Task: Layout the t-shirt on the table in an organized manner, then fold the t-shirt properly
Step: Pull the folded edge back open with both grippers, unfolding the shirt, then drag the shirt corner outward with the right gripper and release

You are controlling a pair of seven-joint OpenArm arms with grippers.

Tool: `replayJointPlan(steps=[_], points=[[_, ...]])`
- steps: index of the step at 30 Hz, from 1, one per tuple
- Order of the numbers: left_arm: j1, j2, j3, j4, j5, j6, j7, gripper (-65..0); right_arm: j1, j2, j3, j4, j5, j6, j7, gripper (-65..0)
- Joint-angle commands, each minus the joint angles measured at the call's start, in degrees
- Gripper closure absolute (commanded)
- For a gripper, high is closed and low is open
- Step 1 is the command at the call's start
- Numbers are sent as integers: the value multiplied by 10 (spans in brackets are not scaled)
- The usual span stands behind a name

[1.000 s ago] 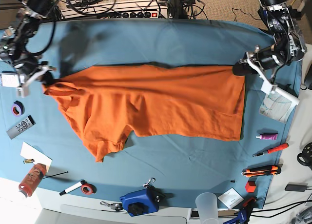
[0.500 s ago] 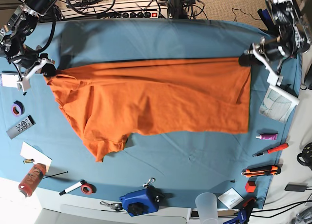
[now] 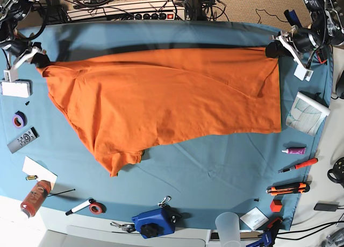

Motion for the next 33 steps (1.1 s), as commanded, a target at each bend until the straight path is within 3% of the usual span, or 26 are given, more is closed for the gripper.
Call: replayJointPlan(steps=[1,9,21,24,29,33], points=[[9,-11,-5,16,-2,0,-2,0,-3,17,12,10,18,-1,13,0],[62,-11,-23,58,-2,-1,-3,0,-15,17,90,21,84,-1,13,0],[63,-11,-32,58,-2,-11,-7,0,6,17,19,21,91,-1,13,0],[63,-11,-32,58,-2,-12,-13,0,42,17,-5,21,52,-1,13,0],[62,-11,-32,58,-2,-13,-13,0,105,17,-91,21,-67,-1,20,0],[63,-11,-32,58,-2,-13,-13,0,139,17,-153,21,-104,-1,54,0]])
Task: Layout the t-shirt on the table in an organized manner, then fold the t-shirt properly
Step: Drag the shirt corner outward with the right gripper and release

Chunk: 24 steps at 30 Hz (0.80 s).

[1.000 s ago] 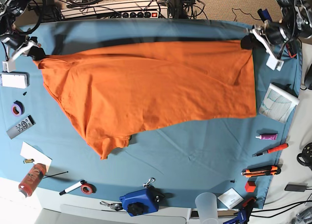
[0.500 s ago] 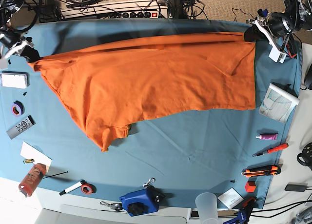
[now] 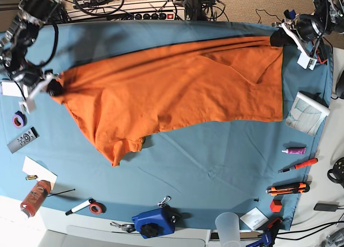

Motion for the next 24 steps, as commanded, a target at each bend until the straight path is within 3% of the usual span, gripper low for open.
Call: replayJointPlan(steps=[1,2,5,6,8,11,14,18,24], points=[[1,-10,-6,8,-2,-2,-7,0,18,16,-4,10,6,-1,14,0],[1,-10,-6,8,-2,-2,-7,0,27,16,-10,10,6,-1,13,-16],[1,-10,-6,8,-2,-2,-7,0,52,17,-13,10,5,-1,5,-171],[1,-10,-6,8,-2,-2,-7,0,56,20,-13,10,6,-1,-1,-195],[1,-10,-6,8,-2,-2,-7,0,59,32,-12,10,16,-1,-27,-197],[1,-10,-6,8,-2,-2,-7,0,58,63,-1,10,88,-2,-27,-197],[2,-10,-6,8,-2,-2,-7,0,59,78,55,10,151,-1,-27,-197],[0,-10,-6,8,-2,-2,-7,0,52,74,120,6,140,-1,-27,-197],[0,-9,-6,8,-2,-2,-7,0,23,70,96,-64,123,-1,-27,-197]])
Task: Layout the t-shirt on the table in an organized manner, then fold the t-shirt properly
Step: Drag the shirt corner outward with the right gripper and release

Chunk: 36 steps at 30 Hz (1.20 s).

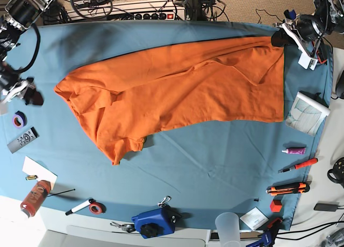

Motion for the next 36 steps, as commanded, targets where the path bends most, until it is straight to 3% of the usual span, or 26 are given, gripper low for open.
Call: replayJointPlan(steps=[1,7,15,16,18,20,26,32,36], points=[[0,-7,-5,9,-6,-2,-7,0,7,16,-4,-13,-3,0,10,-197],[0,-7,-5,9,-6,-2,-7,0,8,16,-70,-113,-16,0,14,-197],[0,-8,-5,9,-6,-2,-7,0,9,13,-150,-121,-17,0,44,-193],[0,-7,-5,9,-6,-2,-7,0,10,10,-149,-121,-22,0,36,-160],[0,-8,-5,9,-6,-2,-7,0,9,6,-149,-121,-23,0,12,-12],[0,-7,-5,9,-6,-2,-7,0,9,5,-149,-121,-23,0,10,0],[1,-8,-5,9,-6,-2,-7,0,4,5,-82,-118,-12,0,10,0],[1,-8,-5,8,-6,-3,-6,0,-30,5,46,-119,66,0,10,0],[1,-8,-5,8,-6,-3,-7,0,-69,8,62,-118,110,0,10,0]])
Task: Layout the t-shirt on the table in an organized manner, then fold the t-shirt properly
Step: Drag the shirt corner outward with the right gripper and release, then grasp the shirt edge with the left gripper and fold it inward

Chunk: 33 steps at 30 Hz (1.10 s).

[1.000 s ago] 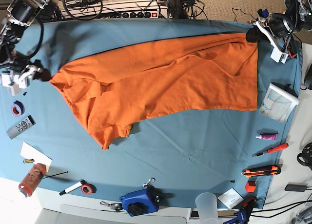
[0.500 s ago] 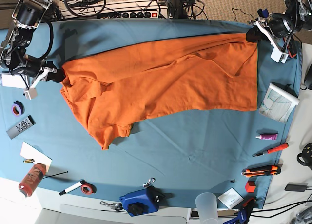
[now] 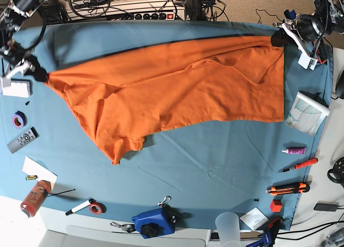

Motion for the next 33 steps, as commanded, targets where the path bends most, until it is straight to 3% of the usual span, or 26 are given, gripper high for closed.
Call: replayJointPlan(steps=[1,9,17,23,25,28,30,33], points=[[1,-8,-5,8,-6,-3,-6,0,-2,17,4,8,16,1,10,0],[12,-10,-5,8,1,-10,5,0,-31,24,28,9,31,1,10,0],[12,-10,-5,8,59,-18,3,0,-64,27,74,9,34,1,10,0],[12,-10,-5,9,54,-18,-10,0,-64,27,74,9,103,1,10,0],[12,-10,-5,9,54,-18,-10,-103,-65,27,74,9,103,1,10,-13],[11,-10,-5,11,54,-17,-11,-257,-64,33,74,9,109,1,10,-173],[9,-10,-5,17,54,-17,-10,-294,-64,47,74,9,123,1,10,-191],[9,-10,-5,34,54,-17,-1,-294,-64,75,74,9,131,1,10,-191]])
